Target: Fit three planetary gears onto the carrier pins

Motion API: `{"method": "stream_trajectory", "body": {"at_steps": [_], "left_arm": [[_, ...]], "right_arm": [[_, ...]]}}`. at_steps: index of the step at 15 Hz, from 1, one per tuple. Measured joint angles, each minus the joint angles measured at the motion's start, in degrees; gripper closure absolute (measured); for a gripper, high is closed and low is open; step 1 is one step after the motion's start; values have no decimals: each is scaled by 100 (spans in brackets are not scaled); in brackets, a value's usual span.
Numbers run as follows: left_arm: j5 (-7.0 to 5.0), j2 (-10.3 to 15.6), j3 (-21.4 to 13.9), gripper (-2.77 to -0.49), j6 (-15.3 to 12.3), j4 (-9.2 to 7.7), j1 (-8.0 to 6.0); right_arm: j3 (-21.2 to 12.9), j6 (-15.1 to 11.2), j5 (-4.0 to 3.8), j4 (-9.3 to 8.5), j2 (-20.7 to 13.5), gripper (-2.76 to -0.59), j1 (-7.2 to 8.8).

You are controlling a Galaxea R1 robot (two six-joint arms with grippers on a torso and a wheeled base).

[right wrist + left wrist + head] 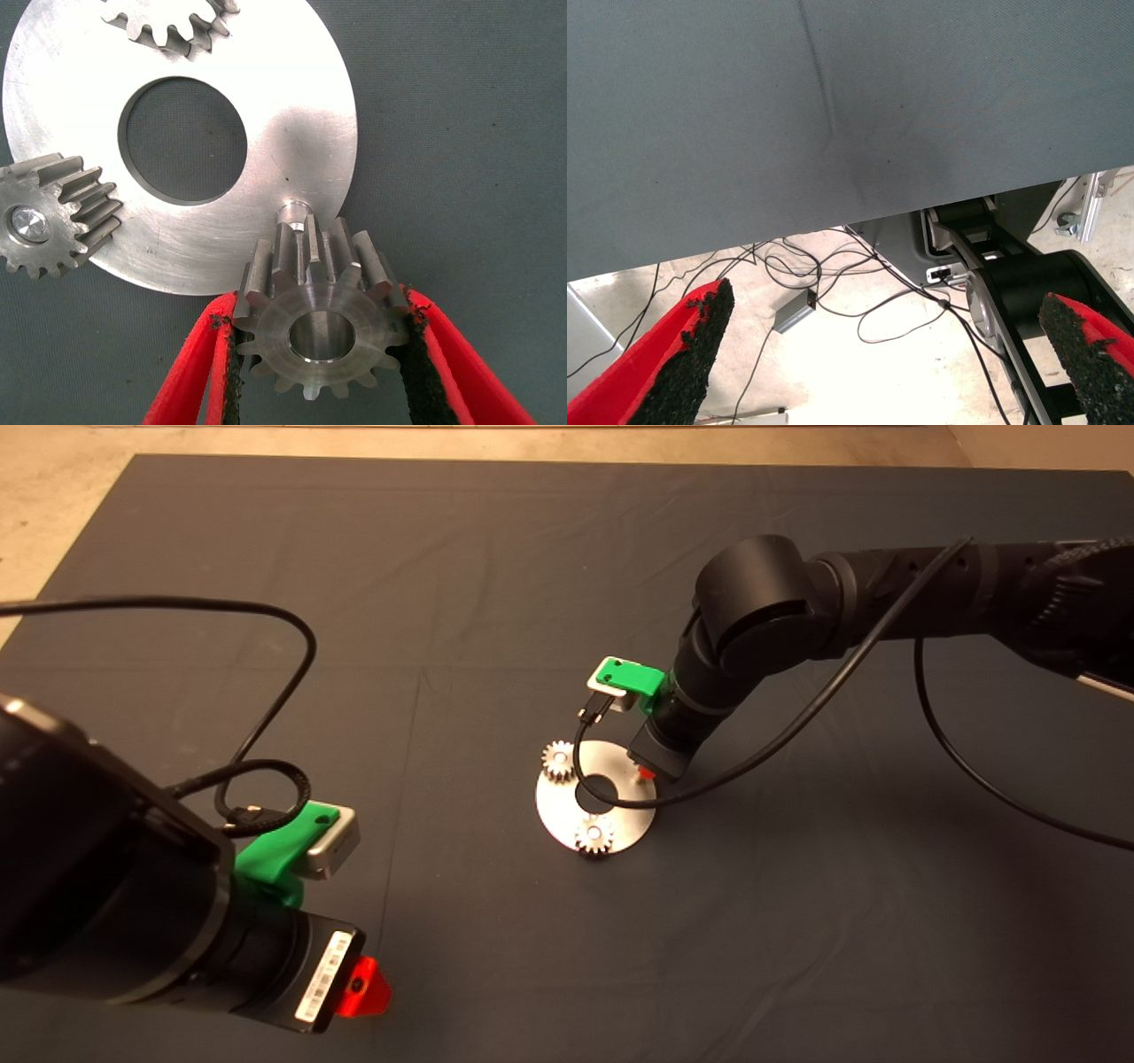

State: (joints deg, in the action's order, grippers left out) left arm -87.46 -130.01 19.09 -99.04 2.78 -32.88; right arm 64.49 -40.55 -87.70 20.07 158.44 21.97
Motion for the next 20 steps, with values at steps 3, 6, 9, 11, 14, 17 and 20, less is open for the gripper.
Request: {"method": "stream_trajectory", "body": {"at_steps": [3,6,9,11,14,17,20], "left_arm": [[0,0,0,-249,13,0,0],[0,0,0,-249,30,0,0],[2,0,0,-249,30,0,0],[0,2,0,-249,30,0,0],[0,0,0,-249,33,0,0],[-2,0,0,-249,33,1,0],[0,0,0,-249,33,2,0]], "right_arm": [[67,-2,-3,-17,0,-98,-76],[144,-2,-1,-41,13,-98,-118],[284,-2,0,-45,56,-98,-118],[325,-2,-1,-46,79,-98,-118],[358,-3,0,-50,145,-97,-118],[362,-2,0,-52,206,-97,-118],[371,0,0,-52,208,-97,-118]]}}
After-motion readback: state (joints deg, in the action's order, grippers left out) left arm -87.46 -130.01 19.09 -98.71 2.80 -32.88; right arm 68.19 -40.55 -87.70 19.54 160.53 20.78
